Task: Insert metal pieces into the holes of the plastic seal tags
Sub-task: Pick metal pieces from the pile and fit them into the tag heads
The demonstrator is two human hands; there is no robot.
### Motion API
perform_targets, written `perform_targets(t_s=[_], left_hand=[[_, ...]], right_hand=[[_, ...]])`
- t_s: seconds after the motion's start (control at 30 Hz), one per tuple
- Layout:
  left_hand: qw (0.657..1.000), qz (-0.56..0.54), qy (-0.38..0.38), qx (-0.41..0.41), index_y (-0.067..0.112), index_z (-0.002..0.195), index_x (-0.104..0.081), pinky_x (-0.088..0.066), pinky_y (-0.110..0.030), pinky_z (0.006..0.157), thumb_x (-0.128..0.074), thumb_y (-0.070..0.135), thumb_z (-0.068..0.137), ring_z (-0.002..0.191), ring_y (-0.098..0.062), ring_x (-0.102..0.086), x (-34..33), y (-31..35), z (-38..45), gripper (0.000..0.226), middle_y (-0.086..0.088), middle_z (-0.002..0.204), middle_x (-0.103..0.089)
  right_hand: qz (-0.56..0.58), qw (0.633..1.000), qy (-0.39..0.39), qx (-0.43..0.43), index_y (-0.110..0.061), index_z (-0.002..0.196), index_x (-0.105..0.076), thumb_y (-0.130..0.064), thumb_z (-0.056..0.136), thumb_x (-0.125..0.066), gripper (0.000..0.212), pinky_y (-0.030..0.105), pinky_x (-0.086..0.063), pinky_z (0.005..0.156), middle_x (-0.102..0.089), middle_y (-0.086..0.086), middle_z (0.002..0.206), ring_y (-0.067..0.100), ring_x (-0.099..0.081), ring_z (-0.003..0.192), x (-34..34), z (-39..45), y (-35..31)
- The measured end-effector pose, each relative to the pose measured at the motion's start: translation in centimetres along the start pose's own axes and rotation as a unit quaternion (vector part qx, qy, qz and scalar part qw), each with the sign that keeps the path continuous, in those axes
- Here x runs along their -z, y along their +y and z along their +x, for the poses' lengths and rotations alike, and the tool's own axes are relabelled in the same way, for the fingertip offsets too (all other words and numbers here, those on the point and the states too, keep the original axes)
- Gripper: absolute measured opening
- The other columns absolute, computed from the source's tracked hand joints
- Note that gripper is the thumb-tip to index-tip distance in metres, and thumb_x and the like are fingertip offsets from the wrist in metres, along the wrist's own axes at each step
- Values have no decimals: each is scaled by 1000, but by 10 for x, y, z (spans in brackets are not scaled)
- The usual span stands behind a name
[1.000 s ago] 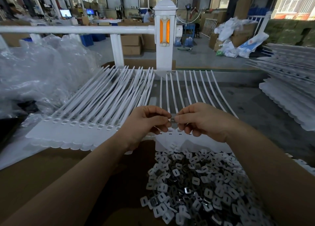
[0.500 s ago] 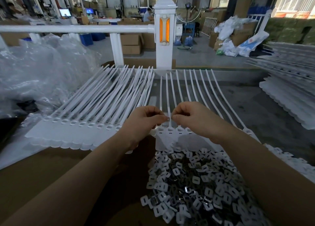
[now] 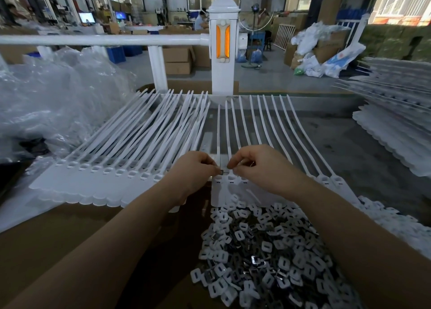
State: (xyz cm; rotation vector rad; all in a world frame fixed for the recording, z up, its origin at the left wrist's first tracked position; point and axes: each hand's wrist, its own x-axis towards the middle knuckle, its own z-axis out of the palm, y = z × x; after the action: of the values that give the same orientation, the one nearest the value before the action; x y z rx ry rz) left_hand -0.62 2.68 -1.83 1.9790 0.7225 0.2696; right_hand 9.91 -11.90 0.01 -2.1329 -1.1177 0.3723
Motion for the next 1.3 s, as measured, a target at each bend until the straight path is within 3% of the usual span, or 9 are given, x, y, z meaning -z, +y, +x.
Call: perform_targets(t_s=[0.1,0.27,0.47,0.8,1.03,1.2,1.3], left_hand=[[1000,19,-11,10,16,81,-67,-42,-25,54,-67,18,86,66,-15,-59,1,0,2,6,-2,74,-65],[998,48,-13,27,19,80,-66,-41,-22,51,-69,20,84,64,-12,-59,-1,0,4,6,1,72,-64],[997,53,-25,59,16,81,-64,-38,-15,37,-69,18,84,55,-12,-55,0,3,6,6,0,68,-61],[990,89,-65,88,10,92,-65,-40,-23,49,-67,21,87,64,-15,-51,4,13,6,12,-5,78,-61],[991,86,-62,87,9,94,-67,-41,-23,49,-69,21,87,62,-14,-51,4,12,8,14,-5,78,-63],[992,77,-63,81,9,92,-68,-41,-23,51,-65,22,91,63,-15,-50,4,7,9,14,-6,79,-61],[992,92,-57,66,17,84,-67,-41,-21,48,-68,23,89,63,-12,-54,3,5,8,8,-2,77,-64]], right_hand=[[-18,1000,-15,-2,-32,94,-72,-20,93,-61,17,7,-41,49,-68,-11,88,-9,-61,63,-2,2,4],[-10,1000,-21,-2,-29,94,-73,-17,91,-62,17,4,-33,40,-68,-9,87,-17,-51,48,-2,3,5],[-10,999,-30,-8,-30,94,-72,-21,91,-63,14,5,-33,42,-68,-9,89,-16,-51,49,-1,3,6],[-11,999,-31,-12,-31,96,-72,-24,91,-64,12,11,-36,50,-68,-9,91,-15,-51,50,-1,3,6],[-5,999,-35,-14,-31,96,-71,-23,91,-63,12,7,-33,41,-68,-7,91,-14,-49,43,-1,4,7],[-15,999,-34,-17,-34,90,-71,-22,90,-63,15,13,-40,47,-68,-10,86,-12,-54,51,1,4,7],[-1,999,-44,-14,-33,84,-73,-19,87,-66,15,26,-53,58,-69,-9,78,-1,-63,64,3,3,6]])
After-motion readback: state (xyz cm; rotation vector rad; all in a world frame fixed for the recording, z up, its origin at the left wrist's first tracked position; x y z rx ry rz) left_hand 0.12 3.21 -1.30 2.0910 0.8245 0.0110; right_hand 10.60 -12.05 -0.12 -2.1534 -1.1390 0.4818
